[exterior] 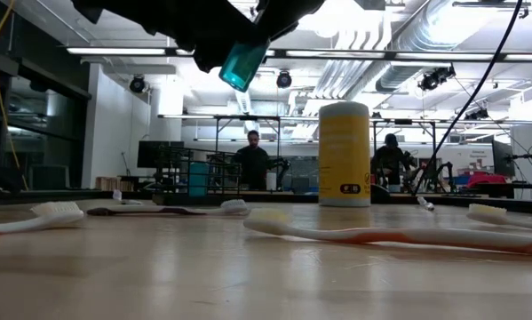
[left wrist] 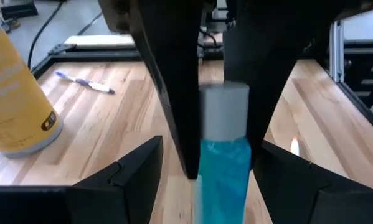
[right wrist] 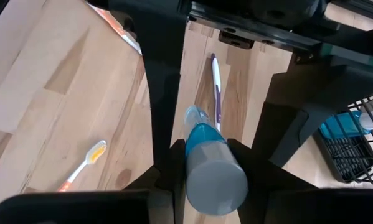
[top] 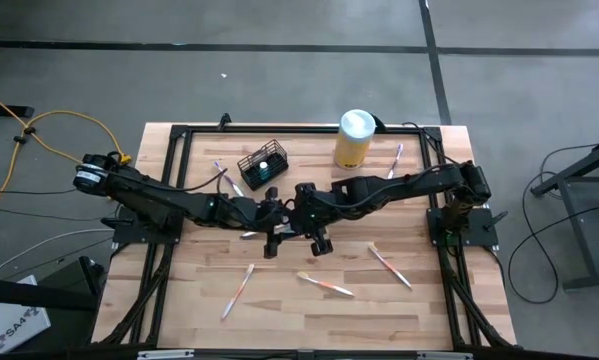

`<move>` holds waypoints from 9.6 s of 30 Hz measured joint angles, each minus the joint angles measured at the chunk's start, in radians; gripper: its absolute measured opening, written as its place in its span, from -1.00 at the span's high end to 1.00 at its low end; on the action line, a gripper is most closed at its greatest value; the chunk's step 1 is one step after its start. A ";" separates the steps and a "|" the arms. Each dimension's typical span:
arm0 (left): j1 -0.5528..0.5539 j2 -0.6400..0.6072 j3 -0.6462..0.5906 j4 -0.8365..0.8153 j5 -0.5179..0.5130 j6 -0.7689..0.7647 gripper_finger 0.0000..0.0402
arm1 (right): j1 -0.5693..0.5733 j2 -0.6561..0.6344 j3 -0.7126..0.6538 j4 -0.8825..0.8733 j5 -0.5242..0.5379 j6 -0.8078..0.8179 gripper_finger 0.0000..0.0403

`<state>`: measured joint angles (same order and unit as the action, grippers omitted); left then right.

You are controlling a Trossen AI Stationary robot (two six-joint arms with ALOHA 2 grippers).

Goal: Pick & Place toothbrushing station
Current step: Put the mouthwash into the middle section of the wire organizer

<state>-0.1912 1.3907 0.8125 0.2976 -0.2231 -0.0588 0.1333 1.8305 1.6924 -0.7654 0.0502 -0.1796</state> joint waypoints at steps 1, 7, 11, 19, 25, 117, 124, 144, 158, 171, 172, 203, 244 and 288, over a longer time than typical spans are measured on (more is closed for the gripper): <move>0.000 0.000 0.000 -0.001 0.000 0.000 -0.15 | 0.000 0.000 0.000 0.000 0.000 0.000 0.58; -0.004 0.000 0.000 -0.010 0.000 0.000 -0.13 | 0.000 0.000 0.000 -0.001 0.000 0.001 0.58; -0.005 0.000 0.000 -0.044 0.000 -0.007 -0.09 | 0.000 0.000 0.000 -0.001 0.000 0.002 0.58; -0.004 0.000 0.000 -0.047 -0.001 -0.020 -0.08 | 0.000 0.000 0.000 -0.001 0.000 0.003 0.58; -0.004 0.000 0.000 -0.050 -0.001 -0.020 -0.08 | 0.000 0.000 0.000 -0.001 0.000 0.003 0.58; -0.049 0.000 0.000 0.234 0.000 0.217 0.65 | 0.055 -0.113 0.000 -0.158 0.126 0.210 0.20; -0.082 0.000 0.000 0.296 -0.001 0.281 0.65 | 0.079 -0.117 0.000 -0.122 0.082 0.211 0.35; -0.108 0.000 0.000 0.406 -0.001 0.345 0.65 | 0.106 -0.117 0.000 -0.021 0.078 0.170 0.01; -0.109 0.000 0.000 0.471 0.020 0.385 0.65 | 0.105 -0.119 0.000 0.071 0.022 0.148 0.01; -0.109 0.000 0.001 0.513 0.054 0.403 0.65 | 0.102 -0.164 -0.001 0.128 -0.035 0.156 0.01; -0.109 0.000 0.001 0.518 0.063 0.403 0.65 | 0.102 -0.164 -0.001 0.130 -0.036 0.156 0.01; -0.108 0.000 0.001 0.584 0.101 0.428 0.65 | 0.073 -0.163 -0.001 0.179 -0.144 0.130 0.26; -0.201 -0.008 0.000 0.536 -0.121 0.461 0.32 | 0.067 -0.153 0.000 0.125 -0.154 0.164 0.68; -0.132 -0.071 0.175 -0.098 -0.016 0.034 0.32 | 0.069 -0.155 -0.109 0.150 -0.139 0.246 0.68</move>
<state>-0.3234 1.3193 0.9871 0.1997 -0.2388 -0.0253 0.2028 1.6756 1.5837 -0.6159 -0.0887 0.0666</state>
